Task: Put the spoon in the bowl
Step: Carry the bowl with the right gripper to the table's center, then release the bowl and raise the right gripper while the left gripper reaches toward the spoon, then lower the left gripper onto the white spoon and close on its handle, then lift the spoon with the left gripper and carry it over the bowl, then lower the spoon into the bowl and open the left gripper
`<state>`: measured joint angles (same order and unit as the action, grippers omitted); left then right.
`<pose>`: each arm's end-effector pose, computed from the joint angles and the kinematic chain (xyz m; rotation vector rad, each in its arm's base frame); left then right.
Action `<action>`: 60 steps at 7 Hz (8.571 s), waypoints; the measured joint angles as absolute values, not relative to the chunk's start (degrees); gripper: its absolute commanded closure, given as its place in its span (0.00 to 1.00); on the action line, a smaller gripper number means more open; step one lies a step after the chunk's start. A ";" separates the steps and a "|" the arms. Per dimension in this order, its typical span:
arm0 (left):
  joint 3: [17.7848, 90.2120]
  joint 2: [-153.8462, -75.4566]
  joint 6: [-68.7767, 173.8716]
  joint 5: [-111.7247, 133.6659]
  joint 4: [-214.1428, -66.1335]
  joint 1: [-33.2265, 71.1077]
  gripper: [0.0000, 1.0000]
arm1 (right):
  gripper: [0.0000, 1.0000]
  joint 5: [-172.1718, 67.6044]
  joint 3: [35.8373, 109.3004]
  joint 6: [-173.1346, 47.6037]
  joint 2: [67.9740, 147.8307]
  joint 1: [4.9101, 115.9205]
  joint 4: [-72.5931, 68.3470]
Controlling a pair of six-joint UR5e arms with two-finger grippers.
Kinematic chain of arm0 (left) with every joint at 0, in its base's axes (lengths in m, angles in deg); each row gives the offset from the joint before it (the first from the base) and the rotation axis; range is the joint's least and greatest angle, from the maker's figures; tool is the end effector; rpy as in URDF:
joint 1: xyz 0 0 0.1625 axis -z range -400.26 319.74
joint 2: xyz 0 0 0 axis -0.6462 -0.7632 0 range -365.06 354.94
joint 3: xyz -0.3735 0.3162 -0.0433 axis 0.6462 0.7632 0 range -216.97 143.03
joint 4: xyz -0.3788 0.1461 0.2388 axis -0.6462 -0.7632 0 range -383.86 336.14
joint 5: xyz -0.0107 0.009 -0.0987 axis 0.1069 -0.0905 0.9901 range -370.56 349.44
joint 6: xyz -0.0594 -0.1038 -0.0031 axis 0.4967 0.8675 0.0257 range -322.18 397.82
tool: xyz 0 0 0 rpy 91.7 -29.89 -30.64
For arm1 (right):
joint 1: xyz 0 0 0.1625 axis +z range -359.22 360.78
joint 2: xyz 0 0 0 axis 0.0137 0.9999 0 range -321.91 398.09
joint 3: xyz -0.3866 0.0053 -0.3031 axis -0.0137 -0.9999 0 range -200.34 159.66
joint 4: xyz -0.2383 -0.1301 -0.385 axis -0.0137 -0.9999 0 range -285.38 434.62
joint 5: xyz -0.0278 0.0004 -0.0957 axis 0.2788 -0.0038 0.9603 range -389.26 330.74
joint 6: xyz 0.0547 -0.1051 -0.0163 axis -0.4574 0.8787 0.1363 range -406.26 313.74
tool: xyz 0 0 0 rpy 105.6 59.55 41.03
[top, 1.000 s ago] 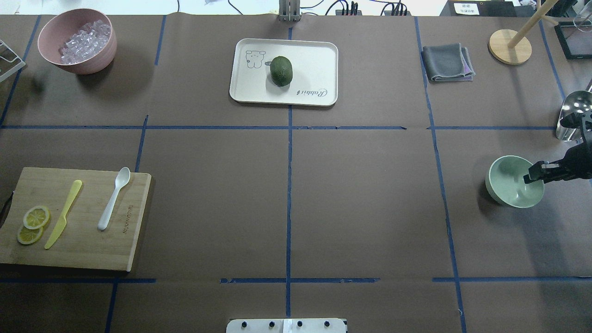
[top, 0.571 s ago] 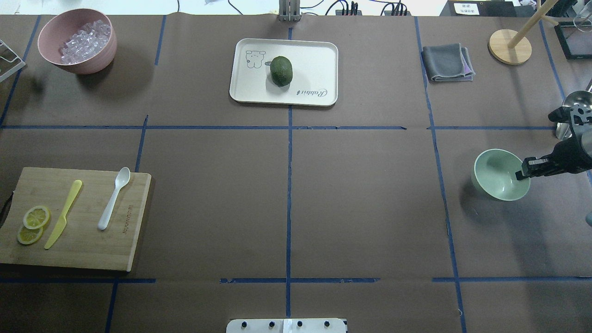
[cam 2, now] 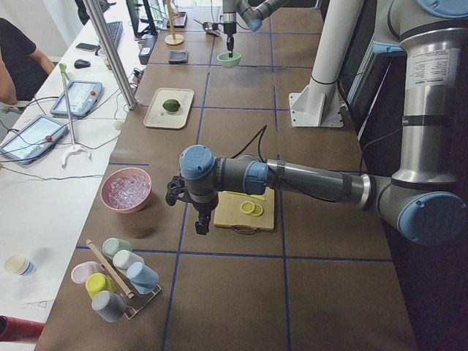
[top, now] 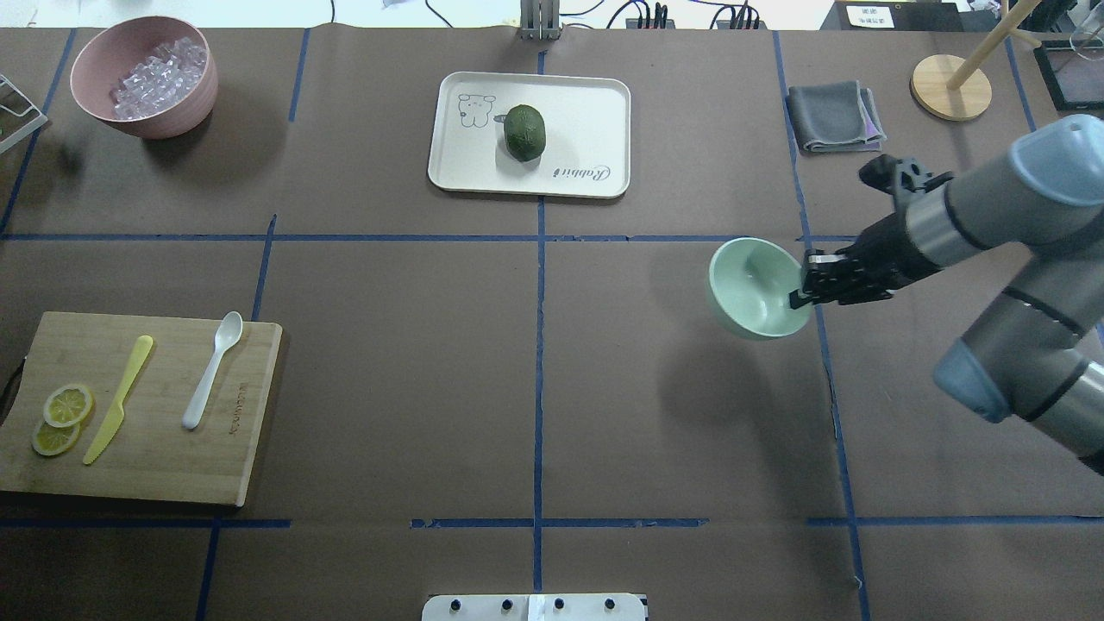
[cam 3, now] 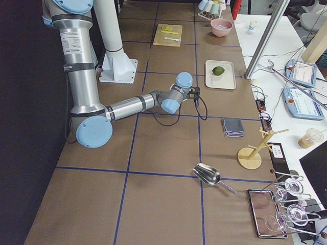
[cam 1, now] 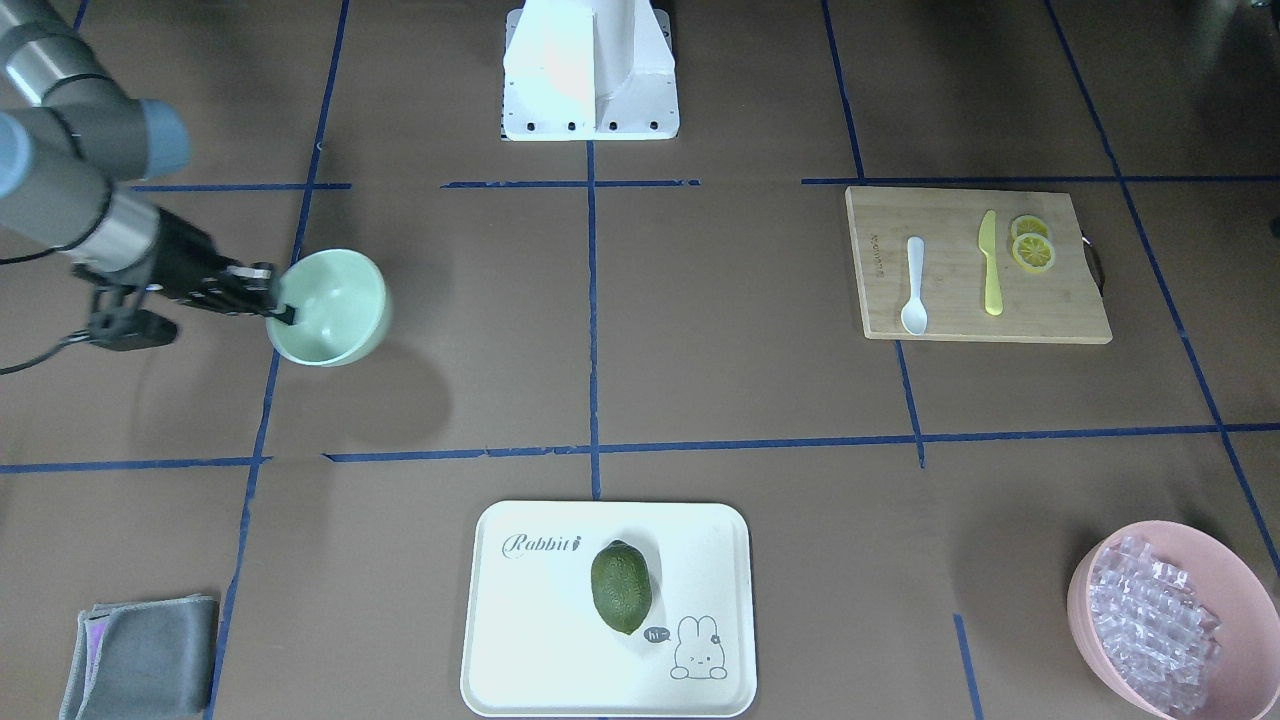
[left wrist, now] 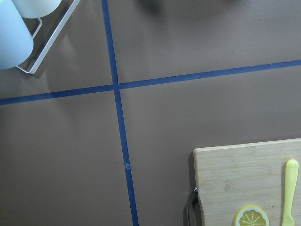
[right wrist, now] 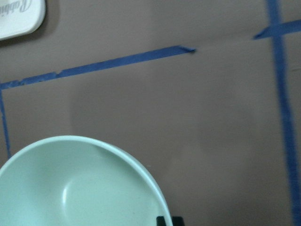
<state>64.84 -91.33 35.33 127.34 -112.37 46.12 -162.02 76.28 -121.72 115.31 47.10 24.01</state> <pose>-0.0114 -0.5254 0.6574 0.1001 0.8369 0.1484 -0.4193 -0.5145 0.4517 -0.0899 -1.1778 0.1061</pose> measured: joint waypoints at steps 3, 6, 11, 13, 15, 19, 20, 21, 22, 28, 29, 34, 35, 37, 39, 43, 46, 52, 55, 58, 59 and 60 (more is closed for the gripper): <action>63.79 -89.93 35.58 127.36 -119.11 46.06 0.00 | 1.00 -147.96 71.97 -130.11 101.18 35.73 17.61; 63.71 -89.88 35.79 128.14 -119.67 46.05 0.00 | 0.96 -143.76 68.69 -132.45 95.45 33.66 14.23; 63.73 -89.87 36.08 130.04 -119.73 46.05 0.00 | 0.02 -142.31 66.16 -132.93 93.18 32.97 12.57; 63.91 -89.63 40.28 132.31 -119.82 44.91 0.00 | 0.01 -143.83 70.68 -132.82 92.55 34.87 6.28; 65.03 -90.14 55.52 135.82 -128.14 36.46 0.00 | 0.01 -157.96 79.66 -131.33 96.50 47.26 1.25; 67.39 -95.35 78.01 116.56 -143.87 11.51 0.01 | 0.01 -173.99 83.04 -111.25 110.24 68.88 0.05; 67.87 -95.67 78.41 112.83 -144.09 8.07 0.01 | 0.01 -173.43 83.18 -106.32 112.53 71.03 -0.02; 67.95 -95.61 78.26 110.36 -144.13 5.61 0.02 | 0.01 -171.22 83.38 -103.06 113.93 71.75 -0.11; 67.68 -95.68 78.09 108.39 -144.07 3.87 0.03 | 0.01 -168.00 83.59 -100.35 115.00 71.33 -0.20; 66.40 -95.92 77.29 106.50 -143.75 1.26 0.14 | 0.01 -164.53 83.84 -95.98 116.87 69.23 -0.35; 65.96 -96.01 77.28 106.51 -143.75 1.09 0.15 | 0.01 -164.53 83.87 -96.00 116.98 69.20 -0.35; 65.43 -96.78 77.28 106.51 -143.83 -0.21 0.57 | 0.01 -164.53 83.90 -96.10 116.99 69.08 -0.35; 65.42 -96.78 77.28 106.51 -143.83 -0.30 0.73 | 0.01 -164.52 83.90 -96.08 117.00 69.08 -0.35; 65.42 -96.71 77.30 106.49 -143.83 -0.33 1.00 | 0.01 -164.53 83.90 -96.07 117.07 69.08 -0.35; 65.78 -96.90 77.66 106.60 -143.87 -0.38 1.00 | 0.01 -164.53 83.90 -96.10 117.09 69.08 -0.35; 66.63 -110.87 88.02 106.89 -139.23 -2.23 1.00 | 0.01 -164.52 84.13 -96.09 117.07 69.08 -0.35; 61.00 -131.16 95.95 105.98 -124.47 -7.48 1.00 | 0.01 -164.53 84.36 -96.10 117.08 69.00 -0.25; 48.61 -142.32 98.71 101.93 -123.84 -10.28 0.40 | 0.01 -164.44 85.47 -96.46 117.59 68.25 -0.19; 47.99 -142.80 98.81 100.91 -123.91 -10.14 0.11 | 0.01 -164.40 85.46 -96.53 117.87 67.24 -0.31; 50.65 -139.55 99.04 106.57 -122.91 -4.90 0.11 | 0.01 -162.53 85.42 -96.35 120.07 66.96 -0.26; 53.88 -134.75 98.07 110.38 -122.59 -1.38 0.11 | 0.01 -162.27 85.45 -94.98 121.91 67.47 -0.10; 57.68 -128.63 94.62 112.76 -122.43 2.18 0.11 | 0.01 -162.67 85.35 -91.46 123.87 68.60 -0.12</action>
<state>57.68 -128.63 94.62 112.76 -122.43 2.18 -162.67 85.35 -91.46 123.87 68.60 -0.12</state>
